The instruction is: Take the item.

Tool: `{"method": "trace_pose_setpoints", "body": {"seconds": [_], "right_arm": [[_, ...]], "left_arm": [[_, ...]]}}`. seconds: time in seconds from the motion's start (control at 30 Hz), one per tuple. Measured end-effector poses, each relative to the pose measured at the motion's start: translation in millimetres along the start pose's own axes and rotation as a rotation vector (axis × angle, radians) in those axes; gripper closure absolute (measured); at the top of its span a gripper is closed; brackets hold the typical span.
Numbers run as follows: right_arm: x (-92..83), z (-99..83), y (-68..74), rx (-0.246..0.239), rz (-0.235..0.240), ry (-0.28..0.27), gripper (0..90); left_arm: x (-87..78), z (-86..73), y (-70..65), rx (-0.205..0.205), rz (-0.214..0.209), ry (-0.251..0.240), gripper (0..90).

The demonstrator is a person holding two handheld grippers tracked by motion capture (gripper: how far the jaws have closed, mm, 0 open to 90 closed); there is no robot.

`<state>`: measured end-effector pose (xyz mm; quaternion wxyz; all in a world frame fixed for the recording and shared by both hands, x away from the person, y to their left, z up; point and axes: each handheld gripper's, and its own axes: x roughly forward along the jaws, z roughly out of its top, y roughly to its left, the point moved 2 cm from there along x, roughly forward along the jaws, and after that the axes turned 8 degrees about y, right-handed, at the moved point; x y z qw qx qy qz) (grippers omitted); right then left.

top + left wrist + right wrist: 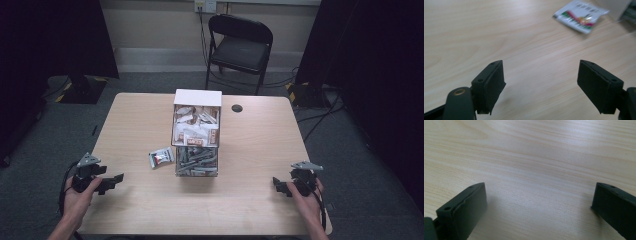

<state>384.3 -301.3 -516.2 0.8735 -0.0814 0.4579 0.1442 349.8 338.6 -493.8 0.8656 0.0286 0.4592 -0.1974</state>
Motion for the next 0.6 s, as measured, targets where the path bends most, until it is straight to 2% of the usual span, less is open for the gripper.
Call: {"method": "trace_pose_setpoints", "body": {"seconds": [0.17,0.2,0.23,0.27,0.3,0.33,0.5,0.6], "right_arm": [[0.0,0.0,0.1,0.001,0.000,0.000,0.0],[0.0,0.0,0.0,0.000,0.000,0.000,0.0],[0.0,0.0,0.1,0.001,0.000,0.000,0.0],[0.0,0.0,0.0,0.000,0.000,0.000,0.0],[0.0,0.0,0.0,0.000,0.000,0.000,0.0],[0.0,0.0,0.0,0.000,0.000,0.000,0.0],[0.0,0.0,0.0,0.000,0.000,0.000,0.0],[0.0,0.1,0.0,0.000,0.000,0.000,0.0]], "left_arm": [[13.1,-13.3,12.5,-0.051,0.053,0.052,20.4],[13.5,-14.5,13.3,-0.044,0.078,0.041,20.4],[15.7,-16.0,13.1,-0.038,0.124,0.027,20.2],[16.5,-16.2,12.7,-0.049,0.138,0.025,19.2],[16.7,-16.0,12.1,-0.053,0.134,0.027,17.6],[18.1,-16.2,10.6,-0.039,0.147,0.025,16.2],[22.2,-20.9,7.2,-0.045,0.153,-0.043,12.7],[22.4,-20.9,6.0,-0.054,0.163,-0.044,11.6]]}}
